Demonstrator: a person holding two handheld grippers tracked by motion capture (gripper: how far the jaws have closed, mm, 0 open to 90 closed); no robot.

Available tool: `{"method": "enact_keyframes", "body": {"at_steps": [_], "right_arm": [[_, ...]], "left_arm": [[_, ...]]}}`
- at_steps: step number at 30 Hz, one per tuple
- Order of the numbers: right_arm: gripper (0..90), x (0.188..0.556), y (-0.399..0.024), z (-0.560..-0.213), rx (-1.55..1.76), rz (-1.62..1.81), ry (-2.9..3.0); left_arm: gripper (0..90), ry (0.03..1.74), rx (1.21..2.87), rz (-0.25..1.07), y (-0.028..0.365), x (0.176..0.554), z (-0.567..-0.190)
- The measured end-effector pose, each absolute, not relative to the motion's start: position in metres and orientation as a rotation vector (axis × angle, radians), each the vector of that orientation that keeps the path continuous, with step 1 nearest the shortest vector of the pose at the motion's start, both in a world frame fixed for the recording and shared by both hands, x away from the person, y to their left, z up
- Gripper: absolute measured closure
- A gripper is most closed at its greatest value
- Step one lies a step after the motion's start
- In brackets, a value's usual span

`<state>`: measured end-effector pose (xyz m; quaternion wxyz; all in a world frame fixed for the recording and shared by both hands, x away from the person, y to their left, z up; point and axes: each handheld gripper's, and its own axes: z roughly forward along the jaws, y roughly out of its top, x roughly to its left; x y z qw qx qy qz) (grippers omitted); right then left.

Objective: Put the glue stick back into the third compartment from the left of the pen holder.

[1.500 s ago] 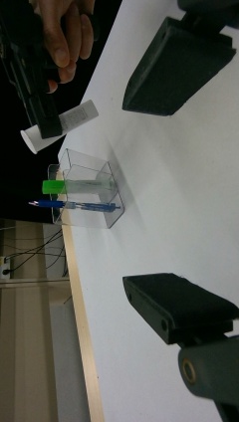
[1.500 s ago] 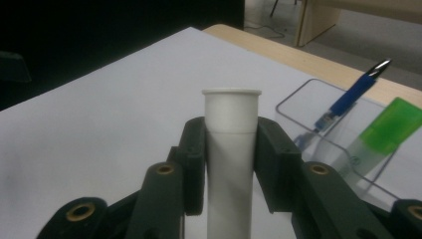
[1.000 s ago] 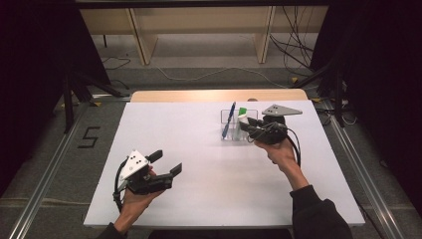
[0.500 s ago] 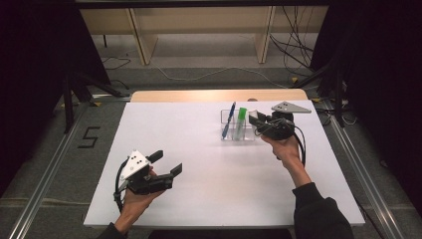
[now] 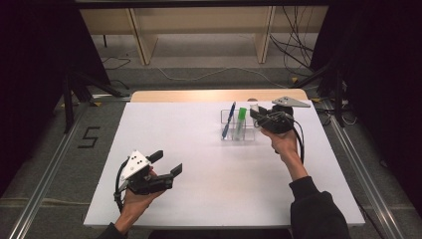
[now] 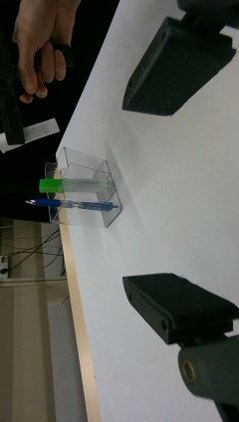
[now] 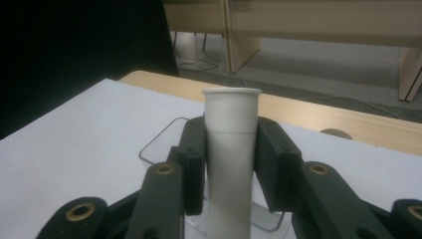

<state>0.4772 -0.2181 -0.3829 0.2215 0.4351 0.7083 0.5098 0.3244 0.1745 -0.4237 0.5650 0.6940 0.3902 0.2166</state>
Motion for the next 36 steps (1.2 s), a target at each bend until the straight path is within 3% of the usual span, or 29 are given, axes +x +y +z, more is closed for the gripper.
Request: {"method": "enact_keyframes", "body": {"at_steps": [36], "right_arm": [[67.7,0.517,-0.202,-0.388,1.273,1.282,1.903]], "left_arm": [[16.4,0.914,1.63,0.511,0.175,0.324,-0.423]]}}
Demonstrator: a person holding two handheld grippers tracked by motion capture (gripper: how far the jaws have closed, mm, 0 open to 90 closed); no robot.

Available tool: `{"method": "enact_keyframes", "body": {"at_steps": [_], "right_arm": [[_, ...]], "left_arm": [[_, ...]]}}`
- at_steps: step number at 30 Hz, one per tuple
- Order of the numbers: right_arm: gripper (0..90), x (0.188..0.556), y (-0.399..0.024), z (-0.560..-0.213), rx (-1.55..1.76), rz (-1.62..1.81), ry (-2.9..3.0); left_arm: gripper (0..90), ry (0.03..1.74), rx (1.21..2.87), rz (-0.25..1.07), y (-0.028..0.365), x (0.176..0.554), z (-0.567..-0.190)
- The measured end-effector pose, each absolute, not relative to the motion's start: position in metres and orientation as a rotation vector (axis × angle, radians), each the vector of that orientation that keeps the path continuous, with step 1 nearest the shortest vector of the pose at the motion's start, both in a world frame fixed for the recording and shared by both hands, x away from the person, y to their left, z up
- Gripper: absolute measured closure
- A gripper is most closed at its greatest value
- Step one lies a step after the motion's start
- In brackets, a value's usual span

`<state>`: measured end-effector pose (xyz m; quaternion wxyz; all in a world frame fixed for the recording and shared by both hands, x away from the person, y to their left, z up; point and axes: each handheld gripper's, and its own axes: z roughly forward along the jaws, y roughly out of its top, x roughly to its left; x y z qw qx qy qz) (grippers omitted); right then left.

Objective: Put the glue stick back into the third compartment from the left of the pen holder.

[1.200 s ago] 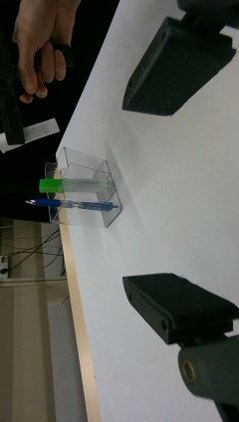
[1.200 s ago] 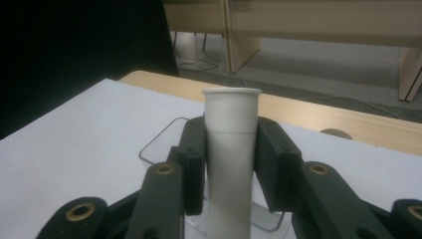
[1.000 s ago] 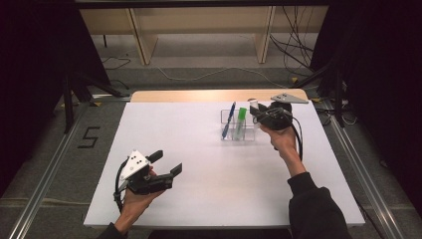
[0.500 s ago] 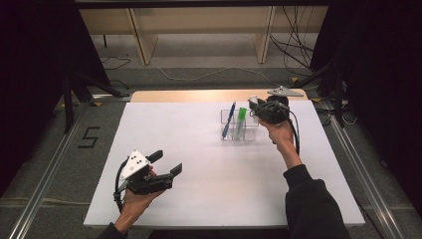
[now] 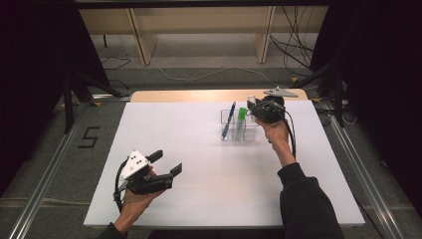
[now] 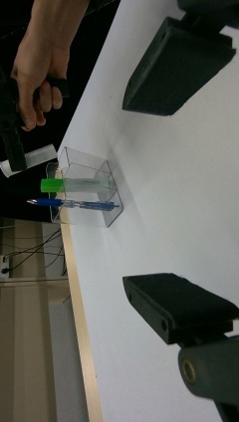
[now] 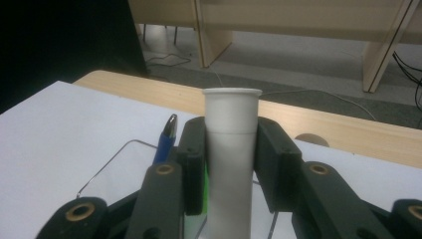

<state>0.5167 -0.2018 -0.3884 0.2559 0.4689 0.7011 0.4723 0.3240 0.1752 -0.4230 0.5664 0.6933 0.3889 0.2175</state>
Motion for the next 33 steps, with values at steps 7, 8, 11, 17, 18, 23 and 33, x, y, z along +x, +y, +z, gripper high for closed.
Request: {"method": "enact_keyframes", "body": {"at_steps": [7,8,11,17,18,23,33], "right_arm": [[67.7,0.52,-0.199,-0.394,1.28,1.263,1.899],[67.6,0.521,-0.199,-0.394,1.282,1.26,1.897],[67.6,0.522,-0.198,-0.396,1.284,1.253,1.897],[67.6,0.523,-0.197,-0.399,1.298,1.252,1.891],[67.5,0.523,-0.197,-0.399,1.304,1.252,1.889],[67.5,0.524,-0.196,-0.402,1.305,1.243,1.892],[51.9,0.523,-0.199,-0.402,1.356,1.246,1.901]], "left_arm": [[16.4,0.914,1.629,0.511,0.175,0.324,-0.423],[16.4,0.914,1.629,0.511,0.175,0.324,-0.423],[16.4,0.913,1.631,0.511,0.175,0.324,-0.423],[16.4,0.913,1.632,0.51,0.175,0.324,-0.423],[16.4,0.913,1.631,0.51,0.175,0.324,-0.423],[16.4,0.913,1.63,0.51,0.175,0.324,-0.423],[16.4,0.912,1.627,0.511,0.175,0.324,-0.422]]}}
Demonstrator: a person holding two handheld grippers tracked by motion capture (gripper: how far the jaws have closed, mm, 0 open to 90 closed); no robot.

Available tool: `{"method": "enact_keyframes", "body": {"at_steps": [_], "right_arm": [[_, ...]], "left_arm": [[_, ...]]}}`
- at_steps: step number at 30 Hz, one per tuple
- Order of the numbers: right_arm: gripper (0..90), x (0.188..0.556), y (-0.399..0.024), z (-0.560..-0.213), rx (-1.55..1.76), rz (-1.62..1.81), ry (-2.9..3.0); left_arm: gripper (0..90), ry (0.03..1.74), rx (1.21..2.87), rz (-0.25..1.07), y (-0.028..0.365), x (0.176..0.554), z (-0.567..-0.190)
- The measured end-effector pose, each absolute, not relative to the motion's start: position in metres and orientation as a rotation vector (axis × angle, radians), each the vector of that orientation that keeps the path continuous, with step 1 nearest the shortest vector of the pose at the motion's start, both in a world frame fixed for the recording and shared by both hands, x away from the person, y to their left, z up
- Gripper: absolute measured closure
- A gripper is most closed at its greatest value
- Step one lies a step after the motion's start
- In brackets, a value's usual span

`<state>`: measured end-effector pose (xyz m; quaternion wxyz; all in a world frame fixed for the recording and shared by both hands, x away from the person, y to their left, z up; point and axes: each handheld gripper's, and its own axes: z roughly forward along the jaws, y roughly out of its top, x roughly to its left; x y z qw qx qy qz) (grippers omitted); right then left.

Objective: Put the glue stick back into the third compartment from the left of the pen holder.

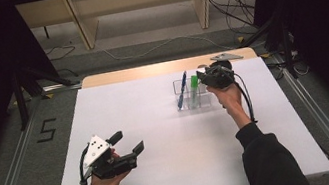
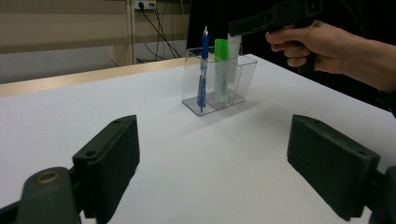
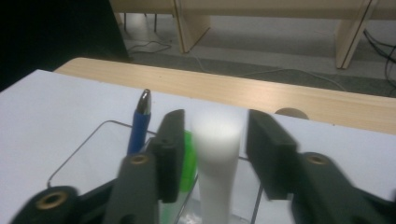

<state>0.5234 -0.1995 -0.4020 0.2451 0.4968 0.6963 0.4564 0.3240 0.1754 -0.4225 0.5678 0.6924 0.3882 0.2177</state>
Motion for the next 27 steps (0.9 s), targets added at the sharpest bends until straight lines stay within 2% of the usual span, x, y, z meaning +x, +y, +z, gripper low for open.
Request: {"method": "enact_keyframes", "body": {"at_steps": [1,7,19,27], "right_arm": [[47.8,0.522,-0.201,-0.4,1.367,1.246,1.895],[36.8,0.514,-0.208,-0.39,1.372,1.287,1.884],[31.8,0.483,-0.198,-0.371,1.246,1.372,1.966],[28.4,0.46,-0.19,-0.37,1.172,1.429,2.048]], "left_arm": [[16.4,0.914,1.628,0.51,0.175,0.324,-0.423],[16.4,0.914,1.63,0.505,0.175,0.324,-0.423],[16.4,0.907,1.644,0.502,0.175,0.324,-0.423],[16.4,0.903,1.647,0.499,0.174,0.325,-0.424]]}}
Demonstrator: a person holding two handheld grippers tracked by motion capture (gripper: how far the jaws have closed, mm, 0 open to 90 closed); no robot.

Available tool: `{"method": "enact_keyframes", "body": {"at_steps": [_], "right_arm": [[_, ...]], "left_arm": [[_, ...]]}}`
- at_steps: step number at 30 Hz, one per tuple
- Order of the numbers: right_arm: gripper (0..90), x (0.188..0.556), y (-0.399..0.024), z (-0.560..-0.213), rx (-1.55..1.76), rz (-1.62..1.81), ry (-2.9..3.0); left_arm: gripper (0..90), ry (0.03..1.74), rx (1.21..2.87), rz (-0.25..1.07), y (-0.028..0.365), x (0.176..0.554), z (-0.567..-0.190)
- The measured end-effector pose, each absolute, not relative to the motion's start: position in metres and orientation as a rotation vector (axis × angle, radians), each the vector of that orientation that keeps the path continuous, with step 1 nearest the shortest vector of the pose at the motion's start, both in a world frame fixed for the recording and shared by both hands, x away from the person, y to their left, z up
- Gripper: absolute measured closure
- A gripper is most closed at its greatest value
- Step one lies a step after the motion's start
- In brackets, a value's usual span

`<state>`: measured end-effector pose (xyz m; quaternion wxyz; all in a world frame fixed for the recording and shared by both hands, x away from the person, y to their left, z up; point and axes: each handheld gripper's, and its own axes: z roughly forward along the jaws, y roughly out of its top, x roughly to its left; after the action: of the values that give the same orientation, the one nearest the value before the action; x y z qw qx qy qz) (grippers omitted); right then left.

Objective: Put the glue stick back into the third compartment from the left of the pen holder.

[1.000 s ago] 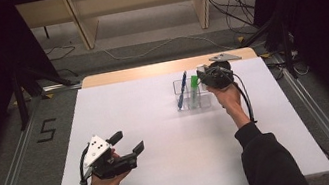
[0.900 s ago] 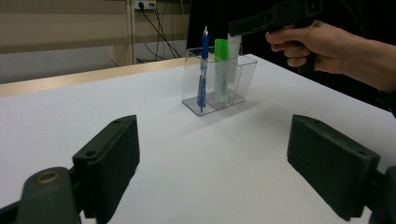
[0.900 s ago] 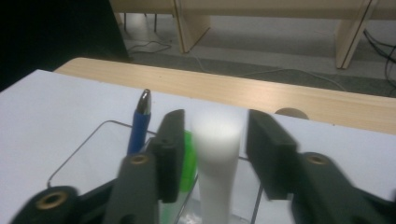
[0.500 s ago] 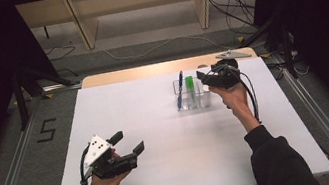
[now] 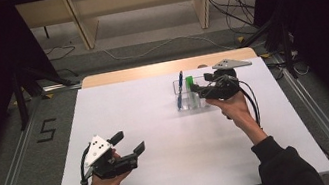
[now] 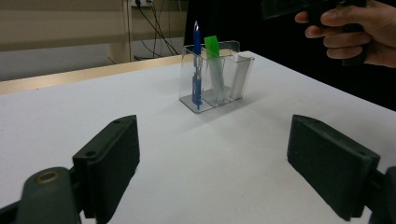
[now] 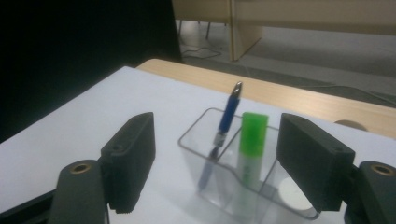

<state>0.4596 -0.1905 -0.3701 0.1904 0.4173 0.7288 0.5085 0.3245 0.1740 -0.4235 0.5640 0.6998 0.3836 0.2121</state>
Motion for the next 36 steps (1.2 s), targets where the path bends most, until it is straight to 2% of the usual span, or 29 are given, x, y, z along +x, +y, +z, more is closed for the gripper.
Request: {"method": "enact_keyframes", "body": {"at_steps": [21,36], "right_arm": [[24.4,0.4,-0.2,-0.386,1.058,1.574,2.065],[22.5,0.364,-0.223,-0.407,1.01,1.611,2.062]], "left_arm": [[15.6,0.892,1.655,0.447,0.173,0.326,-0.424],[15.6,0.872,1.674,0.419,0.172,0.326,-0.425]]}}
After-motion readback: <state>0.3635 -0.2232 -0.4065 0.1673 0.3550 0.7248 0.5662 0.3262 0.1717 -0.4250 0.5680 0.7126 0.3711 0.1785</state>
